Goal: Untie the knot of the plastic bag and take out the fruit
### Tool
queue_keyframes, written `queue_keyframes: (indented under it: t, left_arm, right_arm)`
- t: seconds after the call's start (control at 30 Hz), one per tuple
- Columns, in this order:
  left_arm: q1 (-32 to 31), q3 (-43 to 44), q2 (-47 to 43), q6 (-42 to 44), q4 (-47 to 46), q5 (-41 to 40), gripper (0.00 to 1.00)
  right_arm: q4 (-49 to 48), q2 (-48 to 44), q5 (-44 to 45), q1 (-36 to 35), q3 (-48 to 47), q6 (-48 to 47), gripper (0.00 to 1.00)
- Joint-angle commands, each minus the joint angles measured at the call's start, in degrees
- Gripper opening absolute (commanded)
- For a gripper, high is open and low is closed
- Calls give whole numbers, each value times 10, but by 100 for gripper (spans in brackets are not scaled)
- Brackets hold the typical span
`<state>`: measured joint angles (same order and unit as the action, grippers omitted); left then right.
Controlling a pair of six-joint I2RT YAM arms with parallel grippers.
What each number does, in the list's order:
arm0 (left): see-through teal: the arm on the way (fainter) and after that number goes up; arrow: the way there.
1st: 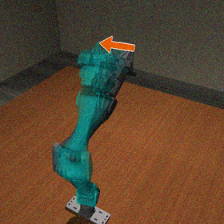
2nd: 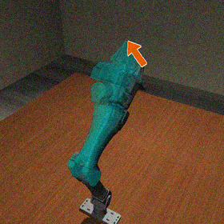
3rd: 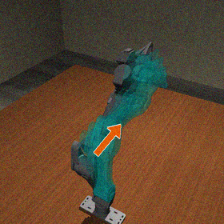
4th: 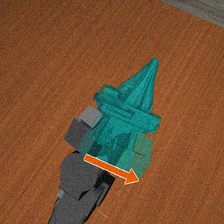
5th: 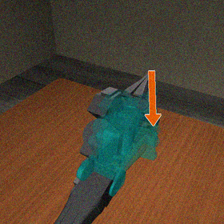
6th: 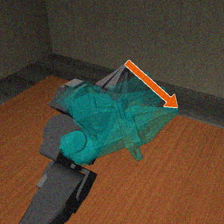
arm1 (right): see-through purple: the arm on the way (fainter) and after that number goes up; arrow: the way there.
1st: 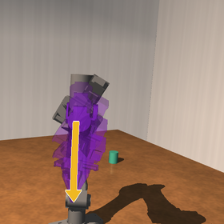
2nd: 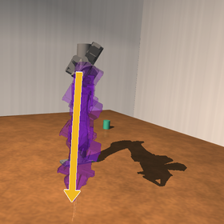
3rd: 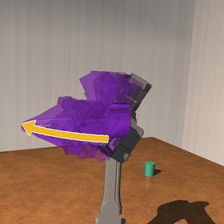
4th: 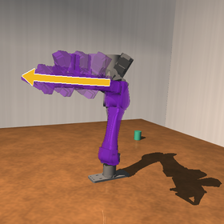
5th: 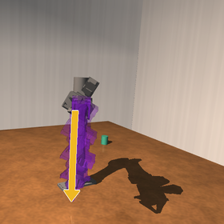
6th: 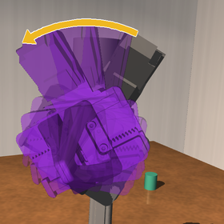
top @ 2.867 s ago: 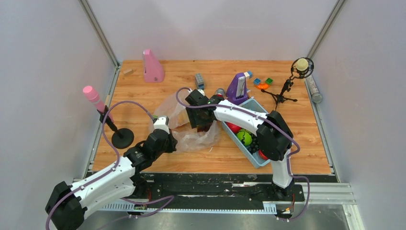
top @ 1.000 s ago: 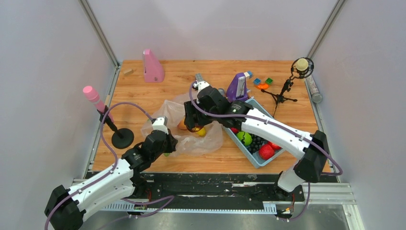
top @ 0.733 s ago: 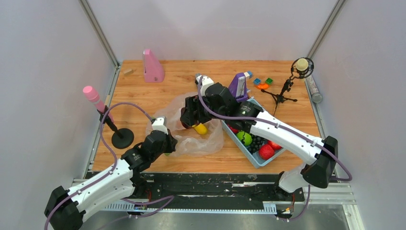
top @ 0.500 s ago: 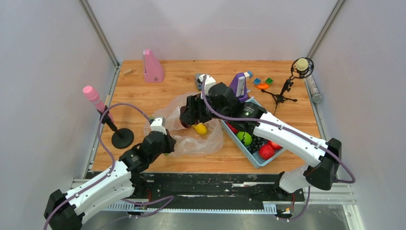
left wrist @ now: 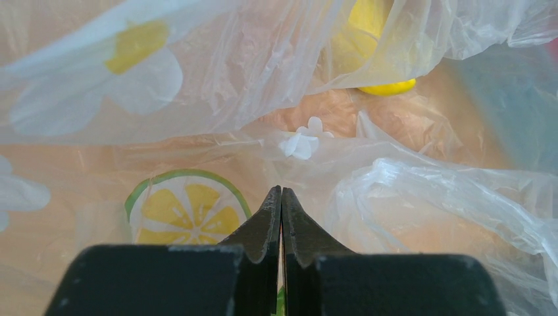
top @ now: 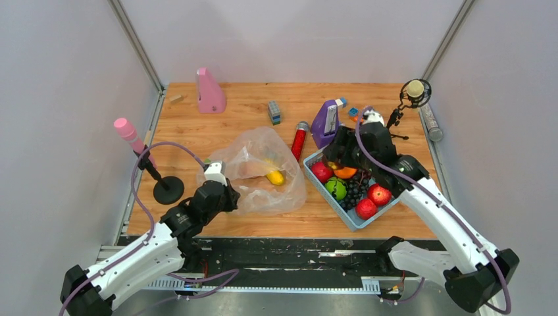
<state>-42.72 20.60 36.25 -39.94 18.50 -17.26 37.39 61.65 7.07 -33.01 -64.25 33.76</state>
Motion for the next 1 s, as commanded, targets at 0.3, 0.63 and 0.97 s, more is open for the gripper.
queue_keyframes:
  t: [0.3, 0.63, 0.97]
  left_arm:
    - [-2, 44, -10, 11, 26, -18, 8]
    - [-2, 53, -6, 14, 30, -23, 9]
    - [-2, 58, -6, 16, 35, -27, 15]
  right_arm:
    - [166, -157, 85, 31, 181, 188, 57]
    - [217, -172, 110, 31, 223, 260, 72]
    - [254, -137, 132, 31, 198, 293, 100]
